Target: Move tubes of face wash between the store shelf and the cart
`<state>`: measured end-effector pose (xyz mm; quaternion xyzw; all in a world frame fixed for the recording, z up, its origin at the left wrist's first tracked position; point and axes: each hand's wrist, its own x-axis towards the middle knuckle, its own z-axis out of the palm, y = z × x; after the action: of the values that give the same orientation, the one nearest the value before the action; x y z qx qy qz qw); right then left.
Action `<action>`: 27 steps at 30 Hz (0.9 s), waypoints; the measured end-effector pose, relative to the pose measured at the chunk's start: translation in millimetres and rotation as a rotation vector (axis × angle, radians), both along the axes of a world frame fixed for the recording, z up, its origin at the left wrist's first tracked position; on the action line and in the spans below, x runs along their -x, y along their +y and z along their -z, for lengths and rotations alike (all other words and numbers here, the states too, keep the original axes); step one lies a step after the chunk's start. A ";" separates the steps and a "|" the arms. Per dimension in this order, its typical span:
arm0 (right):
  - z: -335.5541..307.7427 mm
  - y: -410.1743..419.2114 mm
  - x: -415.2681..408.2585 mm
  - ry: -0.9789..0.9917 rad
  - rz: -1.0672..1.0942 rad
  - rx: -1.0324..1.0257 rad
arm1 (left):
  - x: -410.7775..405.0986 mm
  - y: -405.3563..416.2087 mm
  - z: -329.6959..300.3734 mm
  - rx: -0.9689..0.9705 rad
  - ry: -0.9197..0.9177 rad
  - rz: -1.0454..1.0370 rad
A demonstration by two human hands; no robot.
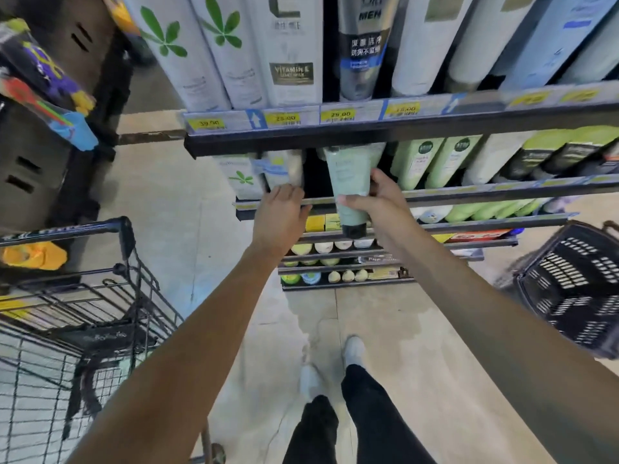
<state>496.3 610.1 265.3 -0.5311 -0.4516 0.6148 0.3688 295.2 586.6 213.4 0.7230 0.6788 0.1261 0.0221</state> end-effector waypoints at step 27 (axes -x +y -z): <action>36.7 57.4 47.6 -0.247 0.077 -0.288 | 16.1 -7.5 20.7 -0.026 -0.125 0.011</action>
<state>448.7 667.5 228.6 -0.5612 -0.5562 0.4594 0.4059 279.1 579.1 192.7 0.7175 0.6706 0.1796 0.0557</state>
